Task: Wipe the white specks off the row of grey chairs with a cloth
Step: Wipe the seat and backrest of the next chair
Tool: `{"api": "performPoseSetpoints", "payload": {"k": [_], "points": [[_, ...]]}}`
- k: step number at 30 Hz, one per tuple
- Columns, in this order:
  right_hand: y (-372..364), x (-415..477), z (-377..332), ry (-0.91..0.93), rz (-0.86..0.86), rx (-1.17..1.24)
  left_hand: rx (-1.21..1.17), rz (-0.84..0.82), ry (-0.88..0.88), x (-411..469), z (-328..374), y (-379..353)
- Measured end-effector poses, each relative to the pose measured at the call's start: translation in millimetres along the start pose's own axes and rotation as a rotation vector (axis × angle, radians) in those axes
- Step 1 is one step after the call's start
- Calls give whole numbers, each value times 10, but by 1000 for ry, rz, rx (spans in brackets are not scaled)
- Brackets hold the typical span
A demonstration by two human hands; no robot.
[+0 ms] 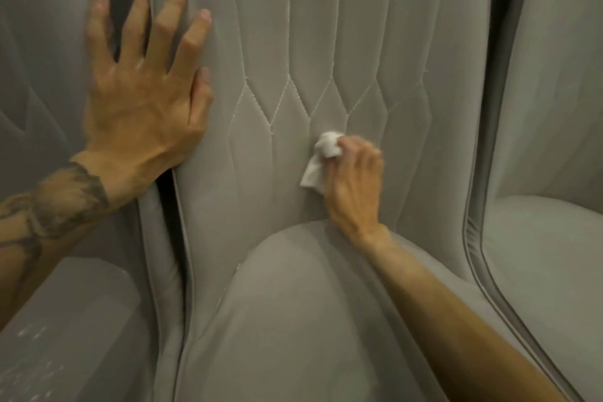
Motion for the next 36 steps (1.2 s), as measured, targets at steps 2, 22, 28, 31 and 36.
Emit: {"api": "performPoseSetpoints", "payload": {"k": [2, 22, 28, 31, 36], "points": [[160, 167, 247, -180, 125, -29, -6, -8, 16, -81, 59, 24], [-289, -493, -1045, -286, -115, 434, -33, -46, 6, -1195, 505, -19], [-128, -462, -445, -745, 64, 287, -49, -44, 25, -1189, 518, -1], [-280, -695, -972, -590, -163, 435, -46, -45, 14, -1190, 525, -4], [-73, -768, -496, -224, -389, 186, -52, -35, 23, -1187, 509, 6]]}}
Point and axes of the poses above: each hand's wrist, its own x-axis towards the middle knuckle, its own y-axis out of the back of the hand, z = x × y, the point moved 7 cm from there along x, towards the middle knuckle, and after that the axes turned 8 degrees about -y, right-handed, at the moved point
